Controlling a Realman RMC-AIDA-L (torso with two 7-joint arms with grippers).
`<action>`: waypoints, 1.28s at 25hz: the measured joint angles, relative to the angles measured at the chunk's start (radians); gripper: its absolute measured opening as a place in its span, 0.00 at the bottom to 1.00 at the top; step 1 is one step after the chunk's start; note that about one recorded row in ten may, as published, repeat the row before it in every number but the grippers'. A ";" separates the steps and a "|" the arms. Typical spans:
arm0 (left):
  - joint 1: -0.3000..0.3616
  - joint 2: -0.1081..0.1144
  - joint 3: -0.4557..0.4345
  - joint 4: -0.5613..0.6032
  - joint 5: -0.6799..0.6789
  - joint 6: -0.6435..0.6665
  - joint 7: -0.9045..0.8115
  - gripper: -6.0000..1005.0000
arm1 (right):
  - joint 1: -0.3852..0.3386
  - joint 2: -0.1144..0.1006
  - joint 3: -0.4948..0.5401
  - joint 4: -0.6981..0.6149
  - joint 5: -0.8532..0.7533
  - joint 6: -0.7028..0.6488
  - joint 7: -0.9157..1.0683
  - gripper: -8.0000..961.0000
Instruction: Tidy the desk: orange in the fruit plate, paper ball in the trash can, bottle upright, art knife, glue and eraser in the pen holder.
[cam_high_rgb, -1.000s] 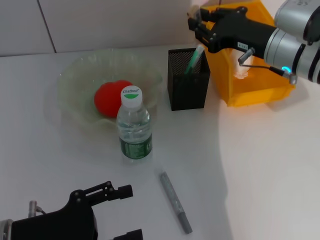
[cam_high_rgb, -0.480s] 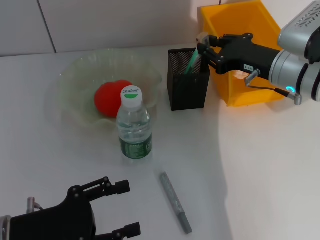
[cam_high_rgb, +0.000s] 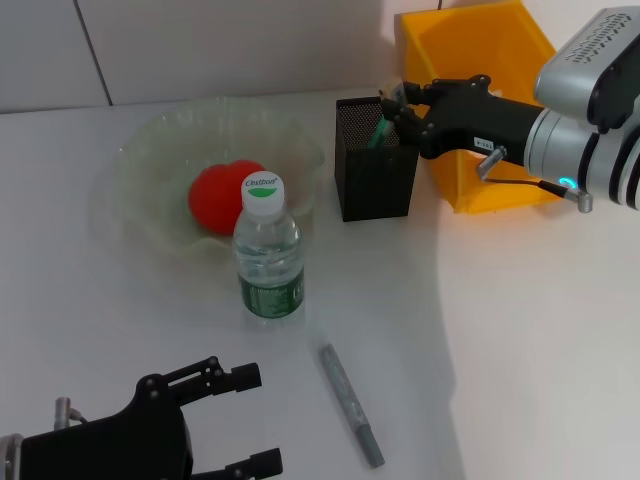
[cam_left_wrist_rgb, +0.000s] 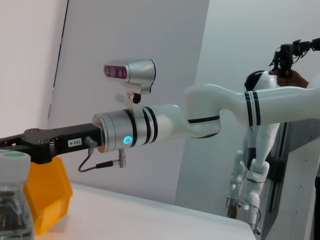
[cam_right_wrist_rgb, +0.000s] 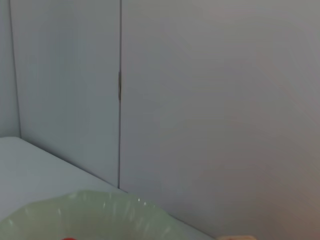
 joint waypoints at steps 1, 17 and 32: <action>0.000 0.000 0.000 0.000 0.000 0.000 0.000 0.76 | 0.002 0.000 -0.003 0.000 -0.006 0.000 0.000 0.44; 0.009 -0.003 0.008 -0.001 0.000 0.014 0.013 0.76 | 0.015 -0.002 -0.015 -0.023 -0.018 -0.017 0.031 0.68; 0.001 -0.003 0.002 0.001 0.000 0.026 0.029 0.76 | -0.024 -0.015 0.266 -0.361 -0.505 -0.613 0.440 0.68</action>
